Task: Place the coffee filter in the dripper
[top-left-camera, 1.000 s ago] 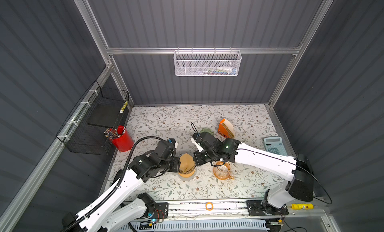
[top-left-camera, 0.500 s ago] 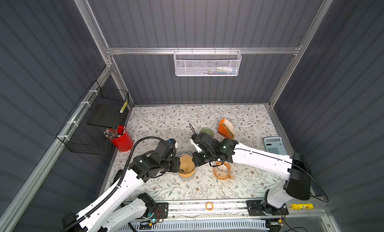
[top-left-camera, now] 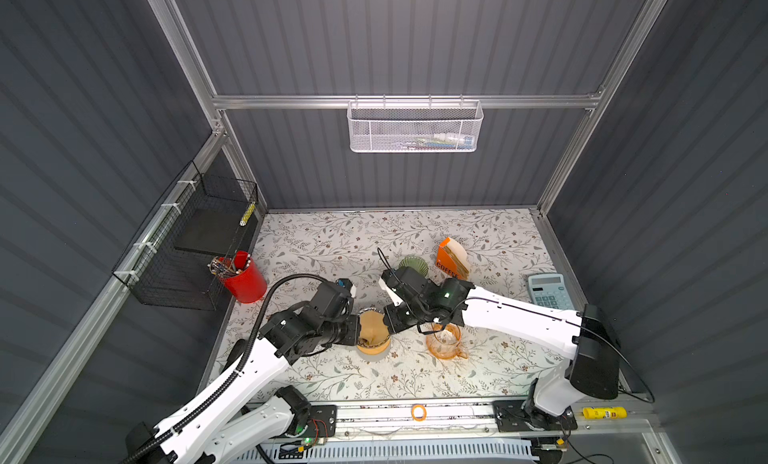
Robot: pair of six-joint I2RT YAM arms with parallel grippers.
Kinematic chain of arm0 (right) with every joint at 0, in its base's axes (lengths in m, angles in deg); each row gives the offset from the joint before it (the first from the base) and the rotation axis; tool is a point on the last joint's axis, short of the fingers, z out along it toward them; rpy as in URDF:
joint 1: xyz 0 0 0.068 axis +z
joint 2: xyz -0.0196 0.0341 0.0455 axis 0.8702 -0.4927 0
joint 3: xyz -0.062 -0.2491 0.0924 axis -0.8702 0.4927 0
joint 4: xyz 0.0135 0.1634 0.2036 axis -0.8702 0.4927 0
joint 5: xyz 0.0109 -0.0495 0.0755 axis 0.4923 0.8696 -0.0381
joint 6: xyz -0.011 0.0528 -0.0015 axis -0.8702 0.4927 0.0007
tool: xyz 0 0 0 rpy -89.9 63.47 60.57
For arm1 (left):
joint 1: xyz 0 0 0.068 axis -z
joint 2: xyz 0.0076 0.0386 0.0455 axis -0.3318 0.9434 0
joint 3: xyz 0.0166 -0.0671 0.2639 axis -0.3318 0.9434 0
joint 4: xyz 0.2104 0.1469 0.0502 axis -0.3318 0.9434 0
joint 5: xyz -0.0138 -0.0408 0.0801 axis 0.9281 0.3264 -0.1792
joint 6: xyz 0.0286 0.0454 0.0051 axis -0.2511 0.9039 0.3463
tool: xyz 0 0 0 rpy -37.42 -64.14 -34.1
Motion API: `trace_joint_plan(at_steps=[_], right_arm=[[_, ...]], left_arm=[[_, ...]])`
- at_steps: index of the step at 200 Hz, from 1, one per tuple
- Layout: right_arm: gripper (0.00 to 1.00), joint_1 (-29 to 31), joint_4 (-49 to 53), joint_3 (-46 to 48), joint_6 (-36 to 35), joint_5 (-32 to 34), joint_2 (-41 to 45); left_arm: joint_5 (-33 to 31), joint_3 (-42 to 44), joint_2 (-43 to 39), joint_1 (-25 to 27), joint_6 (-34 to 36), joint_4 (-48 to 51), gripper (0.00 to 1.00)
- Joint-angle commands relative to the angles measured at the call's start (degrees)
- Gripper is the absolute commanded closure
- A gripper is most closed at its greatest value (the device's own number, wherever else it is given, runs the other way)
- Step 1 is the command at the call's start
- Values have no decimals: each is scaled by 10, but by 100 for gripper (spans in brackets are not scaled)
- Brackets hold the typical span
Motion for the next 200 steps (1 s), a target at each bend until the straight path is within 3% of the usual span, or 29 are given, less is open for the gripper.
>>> trace_joint_plan(at_steps=[1, 200], right_arm=[[97, 0, 8, 9, -11, 4, -11], [96, 1, 16, -4, -12, 14, 4]], left_arm=[[5, 8, 6, 0, 5, -2, 82], [-16, -24, -11, 0, 5, 4, 82]])
